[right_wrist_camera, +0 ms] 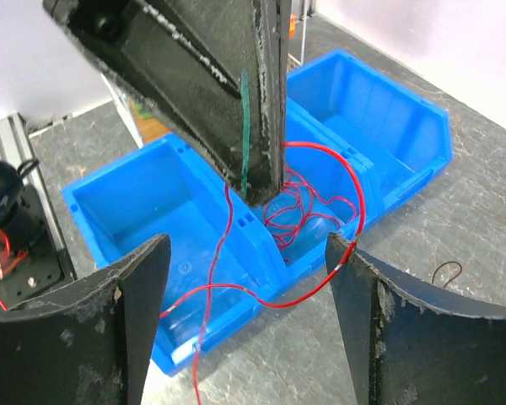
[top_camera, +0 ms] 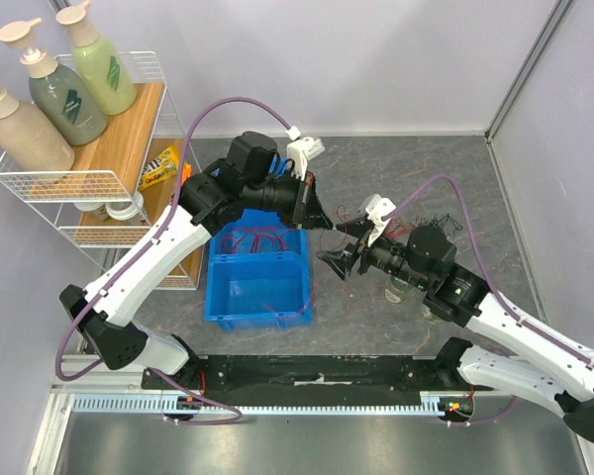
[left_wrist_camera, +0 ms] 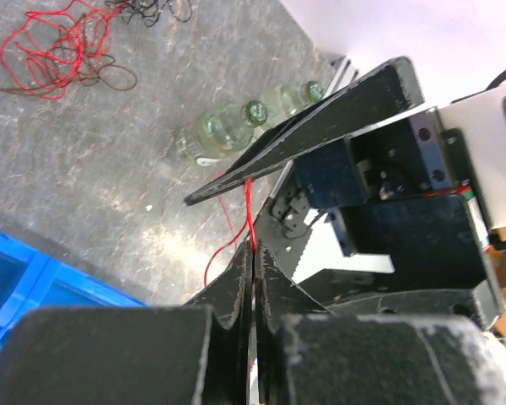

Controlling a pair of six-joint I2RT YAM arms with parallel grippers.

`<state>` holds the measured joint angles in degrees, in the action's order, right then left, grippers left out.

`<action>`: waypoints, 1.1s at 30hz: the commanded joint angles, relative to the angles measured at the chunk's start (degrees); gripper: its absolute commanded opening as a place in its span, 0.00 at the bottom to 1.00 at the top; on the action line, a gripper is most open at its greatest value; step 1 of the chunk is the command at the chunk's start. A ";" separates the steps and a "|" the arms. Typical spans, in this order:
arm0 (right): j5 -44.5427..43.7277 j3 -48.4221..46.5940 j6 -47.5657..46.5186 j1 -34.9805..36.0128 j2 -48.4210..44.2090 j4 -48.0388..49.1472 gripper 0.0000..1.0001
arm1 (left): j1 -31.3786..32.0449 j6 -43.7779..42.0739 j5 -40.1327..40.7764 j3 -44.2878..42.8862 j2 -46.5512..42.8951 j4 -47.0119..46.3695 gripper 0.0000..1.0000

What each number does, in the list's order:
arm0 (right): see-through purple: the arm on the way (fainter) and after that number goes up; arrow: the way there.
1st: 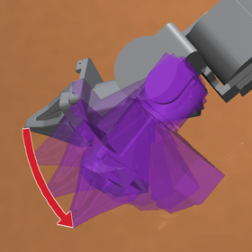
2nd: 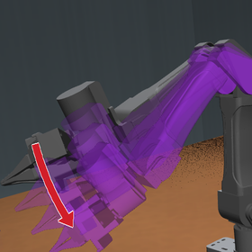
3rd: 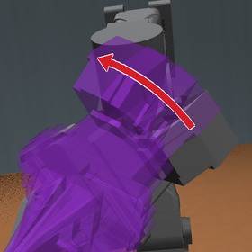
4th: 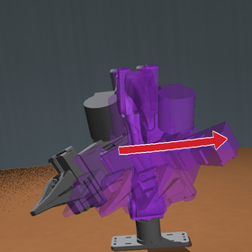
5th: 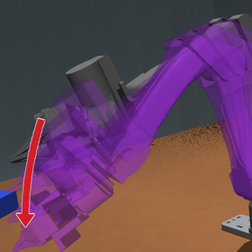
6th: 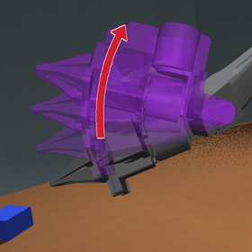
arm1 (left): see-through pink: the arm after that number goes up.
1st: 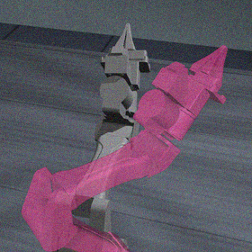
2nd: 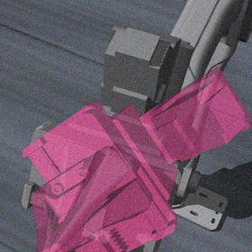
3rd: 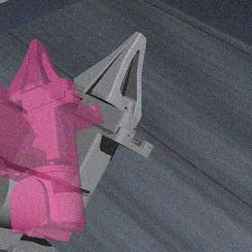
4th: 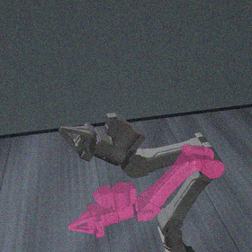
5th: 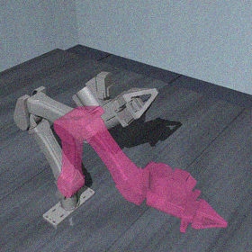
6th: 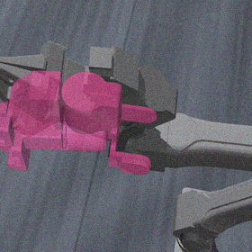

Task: Untangle the cables

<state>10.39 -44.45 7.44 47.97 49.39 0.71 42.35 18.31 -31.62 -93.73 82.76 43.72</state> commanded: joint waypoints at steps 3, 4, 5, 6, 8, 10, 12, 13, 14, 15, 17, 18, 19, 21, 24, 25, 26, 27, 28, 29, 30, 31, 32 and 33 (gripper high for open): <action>-14.32 -0.47 6.79 3.27 2.29 9.66 0.78 | -0.60 13.50 -0.56 1.62 -1.63 -9.70 0.02; -16.26 -0.55 7.40 3.71 2.38 9.49 0.77 | -0.69 14.64 -0.12 1.89 -2.07 -10.41 0.02; -18.46 -0.47 8.11 3.89 2.38 9.57 0.75 | -0.86 15.26 0.15 2.15 -2.34 -11.20 0.02; -20.48 -0.12 8.64 4.06 2.03 10.01 0.72 | -0.86 15.97 0.24 2.24 -2.43 -11.64 0.02; -22.25 0.59 9.17 4.07 2.03 11.06 0.65 | -0.86 16.59 0.33 2.24 -2.61 -12.26 0.02; -21.91 0.50 10.22 4.07 2.73 11.85 0.47 | -0.95 17.20 0.41 2.50 -2.61 -12.70 0.02; -19.98 0.24 11.80 4.07 3.43 12.47 0.23 | -1.13 17.55 0.33 2.50 -2.43 -13.22 0.02; -18.67 0.32 12.41 4.15 3.78 12.82 0.15 | -1.39 17.55 0.33 2.50 -2.52 -13.49 0.02; -17.96 0.41 13.55 4.15 3.96 13.09 0.06 | -1.74 17.47 0.59 2.59 -2.87 -13.49 0.02; -17.78 0.41 14.17 4.07 3.88 12.91 0.00 | -2.35 17.29 1.63 3.03 -3.22 -13.58 0.02; -17.16 1.02 15.66 4.07 3.61 13.35 0.00 | -3.41 16.77 3.04 4.52 -5.14 -14.63 0.05; -17.16 1.38 16.54 4.07 3.09 13.35 0.00 | -3.85 16.42 3.31 6.09 -6.55 -15.94 0.16; -17.60 1.55 17.42 4.07 2.21 13.18 0.00 | -4.29 15.98 3.66 8.02 -8.56 -18.47 0.27; -17.86 1.82 19.10 3.80 0.81 12.48 0.00 | -4.55 14.75 3.67 14.59 -12.95 -24.79 0.81; -16.38 0.07 21.11 2.75 0.27 9.85 0.00 | -4.64 12.99 1.74 20.76 -17.88 -32.54 0.90; -15.41 -0.72 21.99 2.14 0.27 9.05 0.00 | -4.73 12.72 1.21 22.35 -19.12 -35.26 0.84; -14.27 -1.43 23.48 1.26 0.36 8.52 0.00 | -4.73 12.55 0.51 24.11 -19.65 -36.24 0.76; -13.56 -1.95 25.67 0.38 0.19 8.08 0.00 | -4.73 12.72 0.50 25.43 -20.09 -37.30 0.72; -13.73 -2.83 27.95 -0.41 0.18 6.86 0.00 | -4.56 13.16 0.24 26.92 -20.10 -38.35 0.72; -14.08 -3.88 30.50 -1.20 0.27 5.63 0.00 | -4.47 13.59 -0.81 28.07 -19.66 -39.23 0.72; -15.04 -4.94 32.61 -1.56 0.45 3.62 0.00 | -3.77 13.51 -1.86 28.43 -18.70 -39.68 0.76; -16.53 -6.17 34.20 -1.56 0.62 1.94 0.00 | -2.20 12.29 -1.96 27.91 -17.82 -38.99 0.80; -17.50 -7.05 35.87 -1.56 0.97 0.27 0.00 | 0.69 10.02 -0.30 27.03 -16.77 -37.33 0.83; -18.47 -8.01 37.89 -1.56 1.24 -0.53 0.00 | 3.50 7.56 3.71 25.37 -15.97 -34.96 0.85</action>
<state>-5.10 -46.83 35.55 46.72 50.37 4.69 39.11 32.32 -30.85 -66.94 63.37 9.85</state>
